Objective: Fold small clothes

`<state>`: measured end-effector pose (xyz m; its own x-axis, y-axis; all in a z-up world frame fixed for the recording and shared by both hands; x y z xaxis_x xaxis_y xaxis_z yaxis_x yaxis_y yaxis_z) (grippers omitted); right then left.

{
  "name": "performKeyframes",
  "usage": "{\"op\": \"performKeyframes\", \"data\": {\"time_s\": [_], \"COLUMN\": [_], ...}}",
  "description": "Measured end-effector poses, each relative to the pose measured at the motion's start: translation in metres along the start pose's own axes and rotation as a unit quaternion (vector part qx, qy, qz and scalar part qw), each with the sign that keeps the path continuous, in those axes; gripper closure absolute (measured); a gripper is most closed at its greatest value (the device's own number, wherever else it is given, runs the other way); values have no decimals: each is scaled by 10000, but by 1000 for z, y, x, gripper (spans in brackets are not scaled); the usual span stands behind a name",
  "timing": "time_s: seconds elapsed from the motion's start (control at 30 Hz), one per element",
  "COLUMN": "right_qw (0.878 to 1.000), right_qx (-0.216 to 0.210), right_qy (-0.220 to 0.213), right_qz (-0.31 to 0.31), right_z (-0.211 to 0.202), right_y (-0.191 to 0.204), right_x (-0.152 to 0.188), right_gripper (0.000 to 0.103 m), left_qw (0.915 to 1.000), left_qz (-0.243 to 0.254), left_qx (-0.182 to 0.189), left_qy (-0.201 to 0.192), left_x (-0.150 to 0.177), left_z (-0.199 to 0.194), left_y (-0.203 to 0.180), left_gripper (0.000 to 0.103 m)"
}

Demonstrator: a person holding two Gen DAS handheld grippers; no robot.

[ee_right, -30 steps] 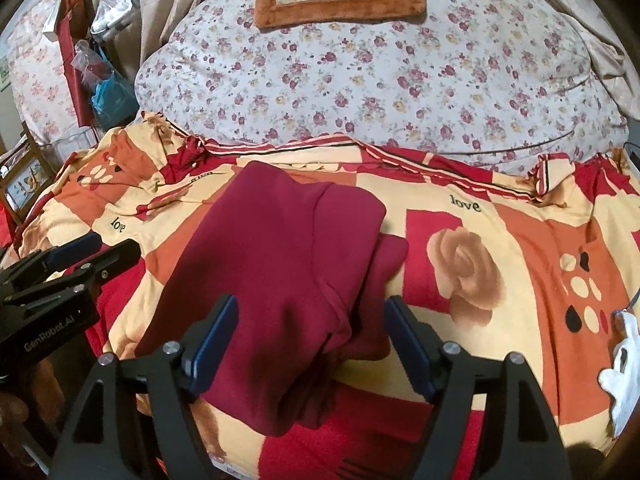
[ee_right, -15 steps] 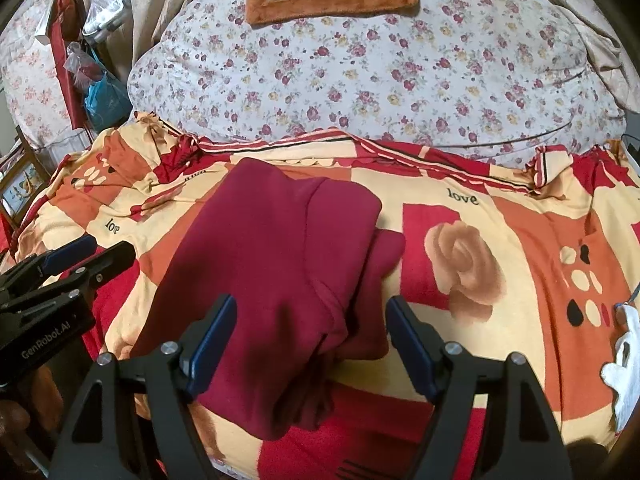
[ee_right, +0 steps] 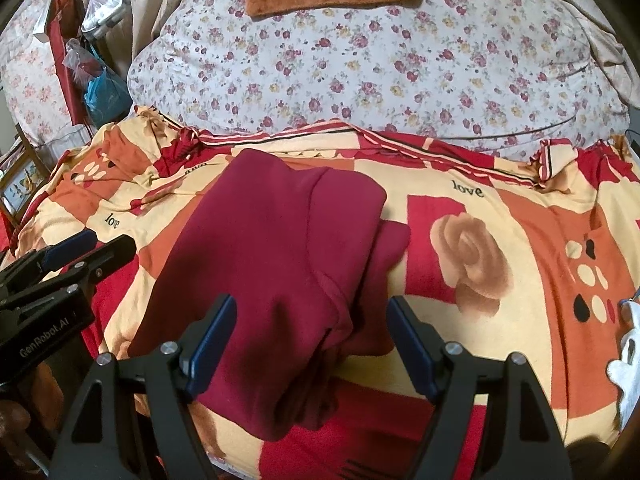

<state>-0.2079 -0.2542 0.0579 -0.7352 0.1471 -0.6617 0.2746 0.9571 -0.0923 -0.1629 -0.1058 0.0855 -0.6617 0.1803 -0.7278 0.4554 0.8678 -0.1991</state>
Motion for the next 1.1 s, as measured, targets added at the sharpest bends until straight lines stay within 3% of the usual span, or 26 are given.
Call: {"op": "performKeyframes", "data": {"time_s": [1.1], "right_qw": [10000], "right_qx": [47], "right_qy": [85], "right_qz": [-17], "right_z": [14], "right_y": [6], "right_x": [-9], "right_gripper": [23], "left_qw": [10000], "left_qz": [12], "left_qx": [40], "left_qy": [80], "left_x": [3], "left_z": [16], "left_y": [4], "left_gripper": [63]}}
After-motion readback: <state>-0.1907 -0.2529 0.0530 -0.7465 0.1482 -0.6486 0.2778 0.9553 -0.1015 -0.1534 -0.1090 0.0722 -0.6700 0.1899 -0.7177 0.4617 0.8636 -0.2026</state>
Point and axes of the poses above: each gripper's, at about its wrist camera, not at the fingertips, and z roughly the way its jaws point, y to its left, x to its underside, the point moved 6 cm from there along z, roughly the way its jaws point, and after that the axes turned 15 degrees about x, right-handed, at the moved point
